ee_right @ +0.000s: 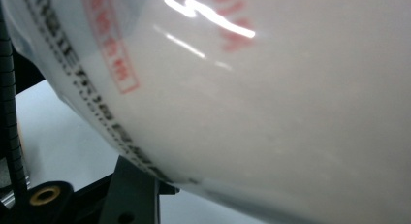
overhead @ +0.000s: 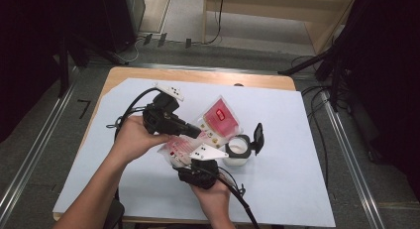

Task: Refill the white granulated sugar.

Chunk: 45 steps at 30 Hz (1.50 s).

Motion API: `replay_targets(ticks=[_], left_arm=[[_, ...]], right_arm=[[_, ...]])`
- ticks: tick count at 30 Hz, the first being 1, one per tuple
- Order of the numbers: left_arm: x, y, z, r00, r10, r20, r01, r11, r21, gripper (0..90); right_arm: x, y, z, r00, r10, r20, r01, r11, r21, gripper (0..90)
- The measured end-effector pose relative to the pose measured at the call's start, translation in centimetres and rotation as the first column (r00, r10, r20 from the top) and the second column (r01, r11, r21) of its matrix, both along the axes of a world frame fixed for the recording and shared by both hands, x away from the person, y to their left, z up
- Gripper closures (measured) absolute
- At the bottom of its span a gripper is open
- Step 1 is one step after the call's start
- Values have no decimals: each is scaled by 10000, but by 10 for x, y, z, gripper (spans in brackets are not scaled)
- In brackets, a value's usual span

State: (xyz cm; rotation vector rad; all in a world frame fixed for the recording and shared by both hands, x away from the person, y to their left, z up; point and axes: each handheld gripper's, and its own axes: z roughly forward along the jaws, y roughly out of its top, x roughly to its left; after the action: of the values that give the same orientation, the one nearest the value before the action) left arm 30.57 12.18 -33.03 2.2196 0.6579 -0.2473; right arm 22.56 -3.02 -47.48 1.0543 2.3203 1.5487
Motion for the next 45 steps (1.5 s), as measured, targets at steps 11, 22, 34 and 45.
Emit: replay_targets(ticks=[11,22,34,45], left_arm=[[-1,21,2,9988,312,373,-300,9991,-315,891],[-13,32,0,9917,138,1276,-106,9996,-259,897],[-21,45,-6,9899,172,1407,-132,9995,-289,900],[-16,61,2,9826,948,1597,-798,9920,-982,900]], right_arm=[[13,-10,2,9995,-309,-110,311,9992,233,556],[23,-21,0,9964,-794,-294,797,9968,112,563],[30,-25,3,9966,-802,-166,797,9964,-298,579],[34,-22,7,9988,-147,-471,113,9974,-716,576]])
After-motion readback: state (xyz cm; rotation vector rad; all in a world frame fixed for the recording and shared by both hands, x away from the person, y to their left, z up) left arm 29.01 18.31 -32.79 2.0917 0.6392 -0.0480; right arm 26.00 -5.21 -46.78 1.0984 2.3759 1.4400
